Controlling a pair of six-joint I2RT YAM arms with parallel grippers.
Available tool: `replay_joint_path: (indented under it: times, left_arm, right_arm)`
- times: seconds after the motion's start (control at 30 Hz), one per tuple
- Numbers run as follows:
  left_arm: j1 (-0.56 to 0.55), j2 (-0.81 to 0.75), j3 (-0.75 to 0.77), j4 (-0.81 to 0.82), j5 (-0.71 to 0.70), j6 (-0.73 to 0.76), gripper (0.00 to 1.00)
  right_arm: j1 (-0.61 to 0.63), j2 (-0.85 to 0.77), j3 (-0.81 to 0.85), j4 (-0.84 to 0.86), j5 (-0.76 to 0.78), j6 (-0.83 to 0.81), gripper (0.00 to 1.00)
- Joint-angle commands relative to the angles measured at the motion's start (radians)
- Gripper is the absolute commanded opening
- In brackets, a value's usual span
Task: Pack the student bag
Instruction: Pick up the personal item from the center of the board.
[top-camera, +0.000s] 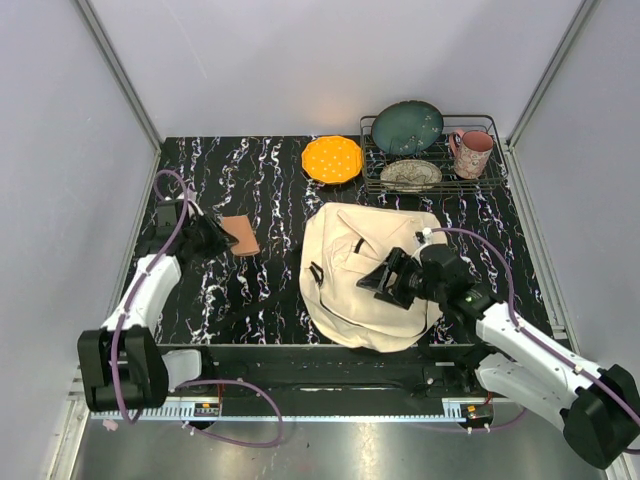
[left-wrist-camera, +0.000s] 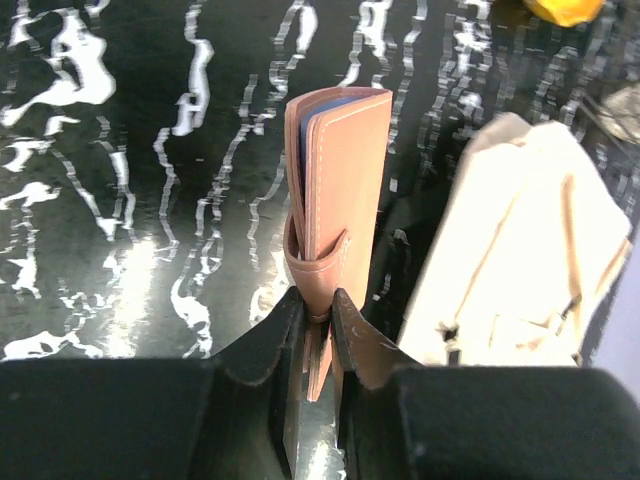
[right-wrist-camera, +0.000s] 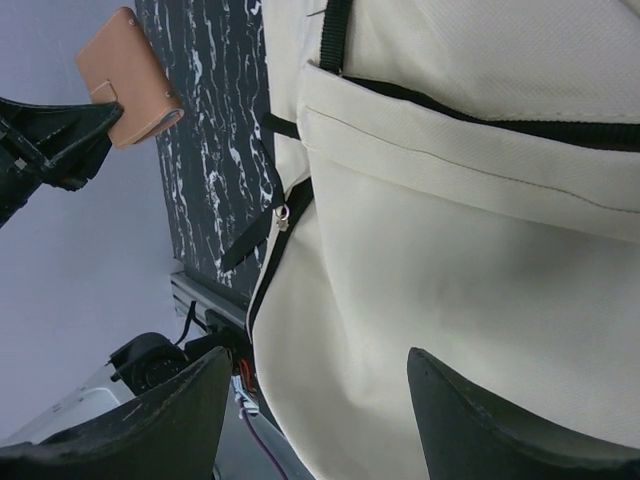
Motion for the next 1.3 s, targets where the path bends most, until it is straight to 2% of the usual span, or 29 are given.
replay_joint_path:
  times: [0.0,0.07,0.2,0.33,0.5,0.7,0.83,1.07,1.17,1.27]
  left_arm:
    - [-0.031,-0.095,-0.007,0.059,0.137,0.006,0.0]
    - [-0.051,-0.124,-0.01,0.062,0.171,0.0,0.0]
    - [-0.158,-0.173,-0.038,0.113,0.257,-0.031,0.0]
    - [-0.256,-0.213,-0.055,0.188,0.314,-0.077,0.0]
    - [-0.391,-0.217,-0.026,0.231,0.301,-0.114,0.0]
    - [-0.492,-0.177,-0.021,0.344,0.301,-0.206,0.0]
    - [-0.525,-0.181,-0.033,0.404,0.306,-0.247,0.0]
    - [-0.546,-0.186,-0.027,0.414,0.341,-0.247,0.0]
    - [-0.551,-0.177,-0.039,0.424,0.382,-0.244,0.0]
    - [-0.551,-0.187,-0.059,0.426,0.381,-0.244,0.01]
  right_arm:
    - [0.007,0.014,0.001,0.119,-0.057,0.042,0.77]
    - [0.007,0.029,0.001,0.16,-0.089,0.051,0.77]
    - [0.008,0.072,0.021,0.288,-0.154,0.067,0.77]
    - [0.016,0.122,0.067,0.335,-0.194,0.059,0.77]
    - [0.053,0.173,0.12,0.403,-0.221,0.042,0.77]
    - [0.093,0.233,0.133,0.509,-0.209,0.071,0.77]
    - [0.105,0.259,0.139,0.5,-0.171,0.076,0.77]
    - [0.114,0.29,0.131,0.555,-0.16,0.09,0.74]
    - [0.114,0.288,0.119,0.607,-0.145,0.102,0.66]
    - [0.114,0.291,0.113,0.657,-0.131,0.111,0.63]
